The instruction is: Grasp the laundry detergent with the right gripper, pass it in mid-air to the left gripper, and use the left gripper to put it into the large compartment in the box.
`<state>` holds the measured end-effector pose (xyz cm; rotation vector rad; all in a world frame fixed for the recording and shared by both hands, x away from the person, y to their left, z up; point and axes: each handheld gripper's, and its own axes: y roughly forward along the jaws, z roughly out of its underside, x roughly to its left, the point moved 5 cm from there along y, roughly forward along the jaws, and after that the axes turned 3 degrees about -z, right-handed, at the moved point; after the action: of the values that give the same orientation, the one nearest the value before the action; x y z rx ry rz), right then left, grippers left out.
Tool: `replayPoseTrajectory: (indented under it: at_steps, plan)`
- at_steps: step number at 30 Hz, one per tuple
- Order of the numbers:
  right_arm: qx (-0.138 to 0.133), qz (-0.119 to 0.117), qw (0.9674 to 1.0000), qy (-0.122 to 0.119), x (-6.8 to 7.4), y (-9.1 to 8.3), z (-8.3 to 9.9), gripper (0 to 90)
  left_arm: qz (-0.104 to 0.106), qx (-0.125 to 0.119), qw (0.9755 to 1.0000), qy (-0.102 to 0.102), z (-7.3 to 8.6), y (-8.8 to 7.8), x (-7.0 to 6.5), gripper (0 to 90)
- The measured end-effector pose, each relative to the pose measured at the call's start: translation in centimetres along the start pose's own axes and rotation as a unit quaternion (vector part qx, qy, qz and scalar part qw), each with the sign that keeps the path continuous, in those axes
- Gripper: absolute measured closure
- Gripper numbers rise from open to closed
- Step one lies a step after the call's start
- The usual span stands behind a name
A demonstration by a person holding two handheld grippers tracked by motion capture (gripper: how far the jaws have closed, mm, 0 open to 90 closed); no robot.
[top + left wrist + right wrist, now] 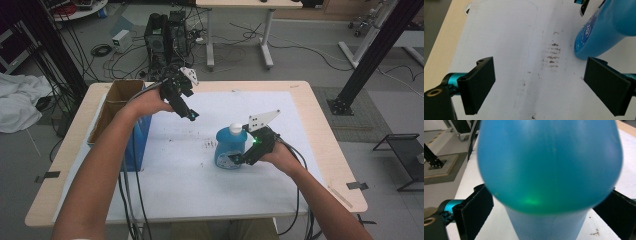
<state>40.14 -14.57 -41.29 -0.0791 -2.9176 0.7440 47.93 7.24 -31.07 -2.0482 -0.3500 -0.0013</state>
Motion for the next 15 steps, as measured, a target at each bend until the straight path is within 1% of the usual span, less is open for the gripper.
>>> replayPoseTrajectory:
  at_steps: [1,2,4,5,6,7,8,9,10,11,12,13,14,15]
  plan:
    - [-0.005,0.000,1.0000,-0.005,-0.05,0.06,-0.04,4.0,0.000,-0.002,1.0000,-0.002,0.00,0.04,0.00,10.3]
    - [-0.004,0.000,1.0000,-0.004,0.00,0.07,-0.01,4.5,0.000,-0.007,0.9999,-0.011,-0.02,0.12,-0.12,10.3]
    - [-0.007,0.000,0.9999,-0.008,0.00,0.15,0.00,4.9,0.000,-0.008,0.9999,-0.013,-0.03,0.15,-0.13,10.3]
    - [-0.009,0.000,0.9999,-0.008,-0.01,0.20,0.02,5.0,0.000,-0.008,0.9999,-0.012,-0.04,0.15,-0.12,10.3]
    - [-0.006,0.002,1.0000,-0.002,0.03,0.14,0.07,5.1,-0.001,-0.009,0.9999,-0.011,-0.05,0.15,-0.10,10.3]
    - [-0.009,0.001,1.0000,-0.002,0.02,0.15,0.06,5.8,0.000,-0.007,0.9999,-0.010,-0.06,0.13,-0.09,10.3]
    - [-0.013,0.001,0.9999,-0.008,-0.04,0.17,0.03,6.9,-0.001,-0.003,1.0000,-0.004,0.00,0.10,0.00,10.3]
    - [-0.013,0.001,0.9999,-0.008,-0.04,0.17,0.03,6.9,-0.001,-0.003,1.0000,-0.004,0.00,0.10,0.00,10.3]
    - [-0.016,-0.004,0.9998,-0.008,0.06,0.09,0.07,13.9,0.001,0.002,1.0000,0.001,0.05,0.09,0.07,10.3]
    - [-0.016,-0.004,0.9998,-0.008,0.06,0.09,0.07,13.9,0.001,0.002,1.0000,0.001,0.05,0.09,0.07,10.3]
    - [-0.019,-0.004,0.9997,-0.014,0.03,0.14,0.05,13.9,0.000,-0.001,1.0000,-0.003,0.01,0.17,0.00,10.3]
    - [-0.016,-0.001,0.9999,-0.006,0.11,0.13,0.11,13.9,0.000,-0.001,1.0000,-0.003,0.01,0.17,0.00,10.3]
    - [-0.018,-0.002,0.9998,-0.007,0.07,0.19,0.12,13.9,0.000,-0.002,1.0000,-0.004,0.00,0.18,0.00,10.3]
    - [-0.018,-0.003,0.9998,-0.005,0.09,0.20,0.14,13.9,0.001,0.001,1.0000,0.001,0.03,0.11,0.05,10.3]
